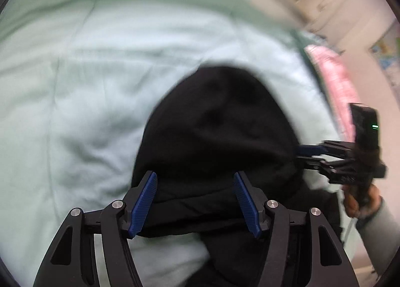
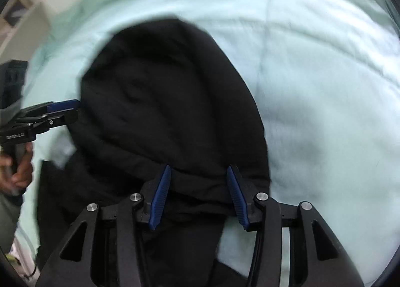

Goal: Fold large clothes
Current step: 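Fold the hood down onto the jacket while the right gripper grasps the folded bundle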

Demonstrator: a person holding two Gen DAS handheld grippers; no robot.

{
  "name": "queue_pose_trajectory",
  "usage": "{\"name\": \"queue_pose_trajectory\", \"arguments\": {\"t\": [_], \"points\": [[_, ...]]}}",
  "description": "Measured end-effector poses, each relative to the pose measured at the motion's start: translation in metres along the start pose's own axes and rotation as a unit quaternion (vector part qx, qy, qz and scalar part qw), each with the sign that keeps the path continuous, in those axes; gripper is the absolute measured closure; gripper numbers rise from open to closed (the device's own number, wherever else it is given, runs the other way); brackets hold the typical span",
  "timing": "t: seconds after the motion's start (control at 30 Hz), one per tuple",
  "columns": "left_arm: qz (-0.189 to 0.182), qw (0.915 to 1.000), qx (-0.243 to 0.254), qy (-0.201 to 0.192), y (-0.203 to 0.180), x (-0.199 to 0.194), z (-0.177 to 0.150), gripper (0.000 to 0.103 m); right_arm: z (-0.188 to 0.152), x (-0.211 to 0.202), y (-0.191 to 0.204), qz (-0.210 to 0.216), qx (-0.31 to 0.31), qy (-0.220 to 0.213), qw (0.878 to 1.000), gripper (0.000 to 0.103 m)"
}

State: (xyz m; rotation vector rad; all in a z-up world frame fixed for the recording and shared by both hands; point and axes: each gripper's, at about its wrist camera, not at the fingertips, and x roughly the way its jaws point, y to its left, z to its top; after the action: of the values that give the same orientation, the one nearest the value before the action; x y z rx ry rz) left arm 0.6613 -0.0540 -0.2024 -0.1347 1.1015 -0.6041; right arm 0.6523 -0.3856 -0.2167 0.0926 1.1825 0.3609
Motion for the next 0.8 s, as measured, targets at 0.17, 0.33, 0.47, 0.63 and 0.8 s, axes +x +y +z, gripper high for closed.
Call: {"name": "queue_pose_trajectory", "arguments": {"t": [0.17,0.33,0.47,0.63,0.8], "points": [[-0.024,0.9994,0.012,-0.021,0.014,-0.009,0.049,0.025,0.046,-0.024,-0.004,0.02,-0.024,-0.04,0.999,0.038],[-0.07,0.9968,-0.004,0.04,0.03,0.04,0.087,0.025,0.095,-0.001,-0.024,0.047,-0.013,-0.03,0.998,0.038],[-0.094,0.9921,-0.023,0.079,0.042,0.081,0.094,0.025,0.112,0.022,-0.039,0.057,-0.02,-0.013,0.998,0.038],[-0.15,0.9824,-0.059,0.095,0.048,0.107,0.095,0.037,0.123,0.064,-0.036,0.091,-0.019,0.018,0.996,0.038],[-0.134,0.9885,0.009,0.069,0.015,0.082,0.081,0.088,0.113,0.055,-0.003,0.091,-0.071,0.005,0.993,0.081]]}}
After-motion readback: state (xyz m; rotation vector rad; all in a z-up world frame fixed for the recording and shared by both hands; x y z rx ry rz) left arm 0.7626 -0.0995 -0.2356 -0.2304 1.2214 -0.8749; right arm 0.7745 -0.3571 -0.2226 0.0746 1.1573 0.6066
